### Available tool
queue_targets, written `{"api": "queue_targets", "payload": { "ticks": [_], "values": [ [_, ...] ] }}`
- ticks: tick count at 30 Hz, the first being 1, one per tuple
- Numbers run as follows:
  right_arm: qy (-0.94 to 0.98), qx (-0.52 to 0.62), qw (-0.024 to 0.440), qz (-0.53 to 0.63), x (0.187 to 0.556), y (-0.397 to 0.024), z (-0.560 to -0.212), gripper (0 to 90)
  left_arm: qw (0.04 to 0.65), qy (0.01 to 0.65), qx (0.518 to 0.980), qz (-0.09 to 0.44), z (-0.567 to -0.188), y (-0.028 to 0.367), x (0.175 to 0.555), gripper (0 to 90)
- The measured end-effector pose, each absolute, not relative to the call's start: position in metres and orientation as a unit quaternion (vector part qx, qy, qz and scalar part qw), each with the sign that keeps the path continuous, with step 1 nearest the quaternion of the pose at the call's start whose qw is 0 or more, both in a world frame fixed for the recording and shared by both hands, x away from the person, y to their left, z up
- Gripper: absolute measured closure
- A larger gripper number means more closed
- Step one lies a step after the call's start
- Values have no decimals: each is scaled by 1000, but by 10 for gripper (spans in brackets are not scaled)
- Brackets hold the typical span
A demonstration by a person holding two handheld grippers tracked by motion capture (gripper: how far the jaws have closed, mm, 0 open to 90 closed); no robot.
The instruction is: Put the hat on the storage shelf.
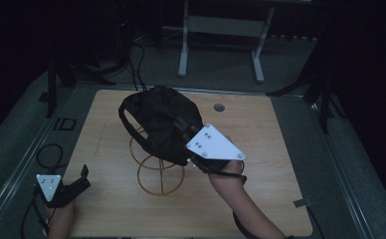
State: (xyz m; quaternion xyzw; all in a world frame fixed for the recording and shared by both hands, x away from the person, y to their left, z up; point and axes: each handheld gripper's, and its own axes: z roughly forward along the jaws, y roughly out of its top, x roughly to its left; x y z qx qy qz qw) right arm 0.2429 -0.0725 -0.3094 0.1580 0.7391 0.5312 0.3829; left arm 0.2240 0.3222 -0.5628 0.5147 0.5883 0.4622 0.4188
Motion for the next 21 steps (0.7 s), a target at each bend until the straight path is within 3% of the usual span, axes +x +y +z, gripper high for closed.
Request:
{"api": "queue_targets", "payload": {
  "ticks": [21],
  "values": [
    [802, 154, 301, 493, 259, -36, -357, 876, 418, 586, 517, 463, -563, 322, 224, 18]
  ]
}}
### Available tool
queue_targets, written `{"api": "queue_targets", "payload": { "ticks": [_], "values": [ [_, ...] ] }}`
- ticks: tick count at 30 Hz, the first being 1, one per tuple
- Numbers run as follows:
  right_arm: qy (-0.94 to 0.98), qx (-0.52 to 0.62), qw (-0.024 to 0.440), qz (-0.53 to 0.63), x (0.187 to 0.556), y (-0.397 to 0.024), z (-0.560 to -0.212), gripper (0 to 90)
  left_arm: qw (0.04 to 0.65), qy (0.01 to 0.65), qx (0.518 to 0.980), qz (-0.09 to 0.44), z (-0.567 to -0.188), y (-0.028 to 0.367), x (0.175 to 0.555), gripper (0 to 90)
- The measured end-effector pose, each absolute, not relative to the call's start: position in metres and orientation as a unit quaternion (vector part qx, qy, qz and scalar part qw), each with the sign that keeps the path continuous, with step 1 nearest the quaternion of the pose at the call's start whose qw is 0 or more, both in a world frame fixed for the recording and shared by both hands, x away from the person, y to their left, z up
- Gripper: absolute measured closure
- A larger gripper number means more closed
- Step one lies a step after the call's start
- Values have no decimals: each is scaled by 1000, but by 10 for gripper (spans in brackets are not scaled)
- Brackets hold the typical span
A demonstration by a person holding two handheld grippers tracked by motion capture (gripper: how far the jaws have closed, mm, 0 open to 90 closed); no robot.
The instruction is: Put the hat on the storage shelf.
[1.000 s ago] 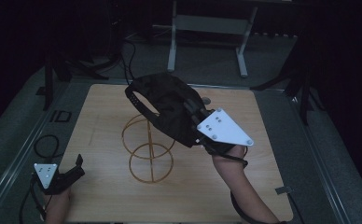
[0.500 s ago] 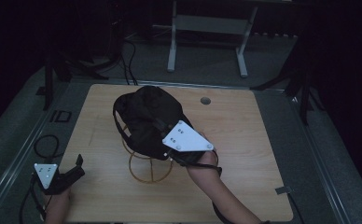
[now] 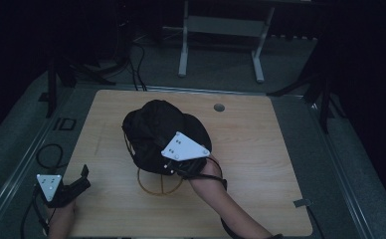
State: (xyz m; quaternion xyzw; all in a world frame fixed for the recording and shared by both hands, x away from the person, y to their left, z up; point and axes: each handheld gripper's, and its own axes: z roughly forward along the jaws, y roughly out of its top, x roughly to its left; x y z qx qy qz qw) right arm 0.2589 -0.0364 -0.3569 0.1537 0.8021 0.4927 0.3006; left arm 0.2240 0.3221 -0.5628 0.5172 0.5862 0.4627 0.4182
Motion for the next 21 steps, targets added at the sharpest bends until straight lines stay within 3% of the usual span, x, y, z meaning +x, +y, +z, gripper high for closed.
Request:
{"api": "queue_targets", "payload": {
  "ticks": [11, 16, 21],
  "values": [
    [805, 165, 287, 492, 266, -34, -361, 845, 417, 586, 518, 464, -563, 322, 224, 18],
    [809, 170, 283, 487, 269, -32, -363, 658, 418, 585, 518, 463, -563, 322, 224, 18],
    [808, 171, 288, 484, 270, -30, -369, 617, 418, 585, 519, 463, -563, 322, 224, 18]
  ]
}}
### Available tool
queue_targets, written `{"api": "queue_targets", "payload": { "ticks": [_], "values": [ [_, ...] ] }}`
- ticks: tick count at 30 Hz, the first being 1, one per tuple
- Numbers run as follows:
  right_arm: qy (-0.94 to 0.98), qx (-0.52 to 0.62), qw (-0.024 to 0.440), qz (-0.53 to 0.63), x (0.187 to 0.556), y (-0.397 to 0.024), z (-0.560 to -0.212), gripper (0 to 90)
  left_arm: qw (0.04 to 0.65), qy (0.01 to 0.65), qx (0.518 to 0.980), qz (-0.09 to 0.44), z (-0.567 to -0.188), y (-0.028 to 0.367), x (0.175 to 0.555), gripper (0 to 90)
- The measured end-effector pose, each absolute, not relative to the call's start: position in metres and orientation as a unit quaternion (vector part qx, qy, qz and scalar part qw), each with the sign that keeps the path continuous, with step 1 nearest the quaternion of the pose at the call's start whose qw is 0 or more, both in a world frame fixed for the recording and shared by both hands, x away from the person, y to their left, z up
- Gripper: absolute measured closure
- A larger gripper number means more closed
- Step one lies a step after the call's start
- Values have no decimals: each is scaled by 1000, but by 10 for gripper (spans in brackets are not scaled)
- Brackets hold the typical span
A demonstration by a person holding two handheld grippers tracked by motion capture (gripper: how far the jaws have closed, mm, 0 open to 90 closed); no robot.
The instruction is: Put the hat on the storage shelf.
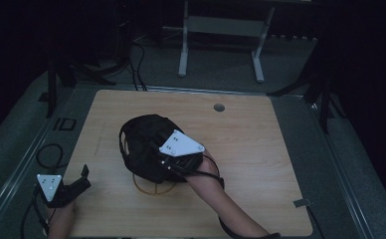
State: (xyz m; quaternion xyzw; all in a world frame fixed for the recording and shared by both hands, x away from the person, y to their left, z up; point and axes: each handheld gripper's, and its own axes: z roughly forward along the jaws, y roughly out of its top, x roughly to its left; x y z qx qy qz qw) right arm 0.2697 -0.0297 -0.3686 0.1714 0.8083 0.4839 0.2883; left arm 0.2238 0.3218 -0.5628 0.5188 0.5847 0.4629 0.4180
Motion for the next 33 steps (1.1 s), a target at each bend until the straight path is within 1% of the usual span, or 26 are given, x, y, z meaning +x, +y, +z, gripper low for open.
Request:
{"api": "queue_targets", "payload": {
  "ticks": [14, 33],
  "values": [
    [810, 179, 283, 482, 273, -30, -370, 533, 418, 584, 519, 463, -563, 322, 224, 18],
    [804, 197, 266, 495, 279, -47, -365, 470, 418, 584, 519, 463, -563, 322, 224, 18]
  ]
}}
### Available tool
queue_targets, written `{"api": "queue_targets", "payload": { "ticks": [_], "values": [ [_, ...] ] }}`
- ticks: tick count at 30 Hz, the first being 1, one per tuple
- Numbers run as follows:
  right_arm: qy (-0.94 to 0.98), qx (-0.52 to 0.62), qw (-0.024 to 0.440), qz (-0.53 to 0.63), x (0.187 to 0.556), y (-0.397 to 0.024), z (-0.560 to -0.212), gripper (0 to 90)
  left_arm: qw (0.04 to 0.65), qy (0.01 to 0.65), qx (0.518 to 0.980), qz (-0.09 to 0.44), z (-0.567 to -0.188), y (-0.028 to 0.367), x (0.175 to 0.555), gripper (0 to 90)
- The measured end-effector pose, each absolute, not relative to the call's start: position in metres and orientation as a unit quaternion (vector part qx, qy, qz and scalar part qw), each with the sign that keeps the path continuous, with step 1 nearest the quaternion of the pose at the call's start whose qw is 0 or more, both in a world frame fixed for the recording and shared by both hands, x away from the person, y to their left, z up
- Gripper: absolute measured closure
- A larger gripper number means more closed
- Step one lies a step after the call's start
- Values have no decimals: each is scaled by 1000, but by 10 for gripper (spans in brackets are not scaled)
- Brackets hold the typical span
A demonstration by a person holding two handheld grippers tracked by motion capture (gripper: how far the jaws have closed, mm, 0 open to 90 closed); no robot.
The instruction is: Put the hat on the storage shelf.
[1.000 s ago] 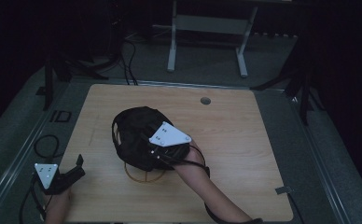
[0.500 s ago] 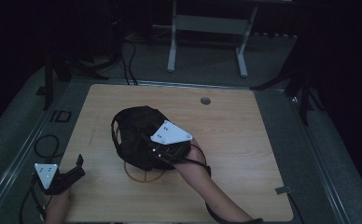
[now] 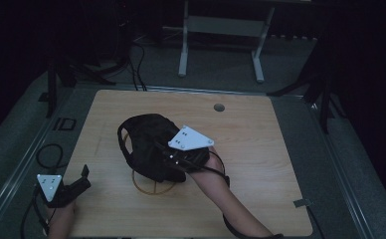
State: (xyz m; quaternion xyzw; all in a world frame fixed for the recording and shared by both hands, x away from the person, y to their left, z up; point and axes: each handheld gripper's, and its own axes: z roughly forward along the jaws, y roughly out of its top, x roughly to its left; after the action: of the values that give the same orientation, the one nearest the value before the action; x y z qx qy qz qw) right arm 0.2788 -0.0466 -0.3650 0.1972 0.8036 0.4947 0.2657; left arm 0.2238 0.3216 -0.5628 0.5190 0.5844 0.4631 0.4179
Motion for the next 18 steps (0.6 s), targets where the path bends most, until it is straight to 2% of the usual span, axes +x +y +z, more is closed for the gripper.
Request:
{"api": "queue_targets", "payload": {
  "ticks": [18],
  "values": [
    [798, 214, 263, 499, 281, -69, -361, 408, 417, 585, 519, 463, -563, 322, 224, 18]
  ]
}}
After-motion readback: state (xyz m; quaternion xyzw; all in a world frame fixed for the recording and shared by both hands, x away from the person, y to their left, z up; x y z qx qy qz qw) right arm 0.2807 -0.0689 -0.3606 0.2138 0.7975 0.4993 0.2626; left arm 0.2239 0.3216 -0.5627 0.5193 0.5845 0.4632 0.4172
